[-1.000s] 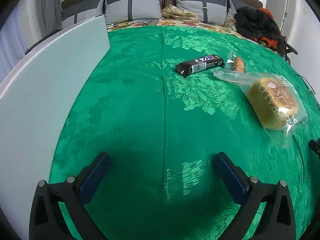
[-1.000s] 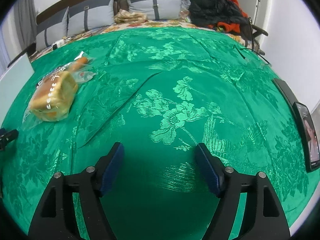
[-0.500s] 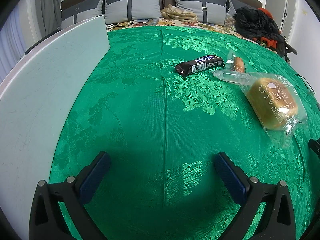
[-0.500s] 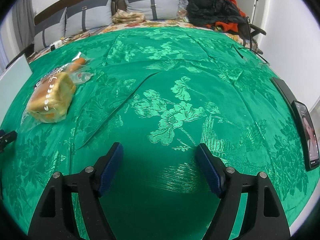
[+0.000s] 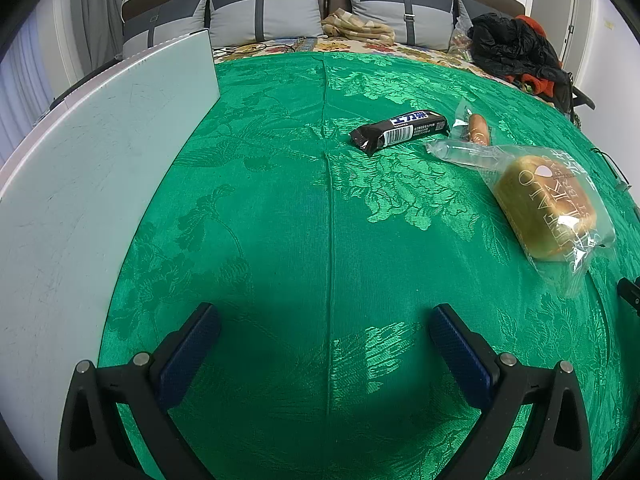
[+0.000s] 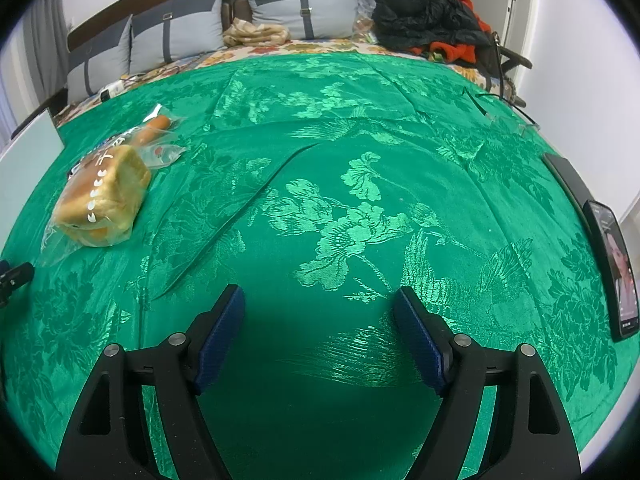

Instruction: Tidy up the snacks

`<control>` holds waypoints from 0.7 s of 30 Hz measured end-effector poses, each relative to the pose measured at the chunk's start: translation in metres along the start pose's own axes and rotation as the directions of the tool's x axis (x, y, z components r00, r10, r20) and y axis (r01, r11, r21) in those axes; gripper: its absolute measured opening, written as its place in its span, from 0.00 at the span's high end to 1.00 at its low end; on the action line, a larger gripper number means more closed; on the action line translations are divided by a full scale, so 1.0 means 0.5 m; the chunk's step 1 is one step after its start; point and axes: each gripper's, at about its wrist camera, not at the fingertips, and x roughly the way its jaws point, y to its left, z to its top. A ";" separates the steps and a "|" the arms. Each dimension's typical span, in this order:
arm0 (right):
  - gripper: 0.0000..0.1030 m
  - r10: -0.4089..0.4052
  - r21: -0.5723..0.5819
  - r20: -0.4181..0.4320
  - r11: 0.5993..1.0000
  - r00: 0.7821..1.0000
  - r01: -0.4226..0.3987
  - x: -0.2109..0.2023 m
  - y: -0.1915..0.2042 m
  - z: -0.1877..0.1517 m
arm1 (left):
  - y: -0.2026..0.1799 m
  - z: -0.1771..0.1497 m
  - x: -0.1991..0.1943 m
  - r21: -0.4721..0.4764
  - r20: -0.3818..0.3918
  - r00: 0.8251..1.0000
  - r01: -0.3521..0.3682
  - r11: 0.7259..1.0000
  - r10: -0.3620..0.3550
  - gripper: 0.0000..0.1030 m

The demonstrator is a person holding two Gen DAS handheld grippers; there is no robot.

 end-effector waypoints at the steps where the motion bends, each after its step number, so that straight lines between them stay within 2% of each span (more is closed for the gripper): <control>1: 0.22 0.000 0.000 0.000 1.000 1.000 0.000 0.000 -0.001 0.000 | 0.000 0.000 0.000 0.000 0.000 1.000 0.000 1.000 0.000 0.00; 21: 0.21 0.001 0.000 -0.001 1.000 1.000 -0.001 -0.001 -0.002 0.000 | 0.000 0.000 -0.001 0.000 0.000 1.000 0.000 1.000 0.000 0.00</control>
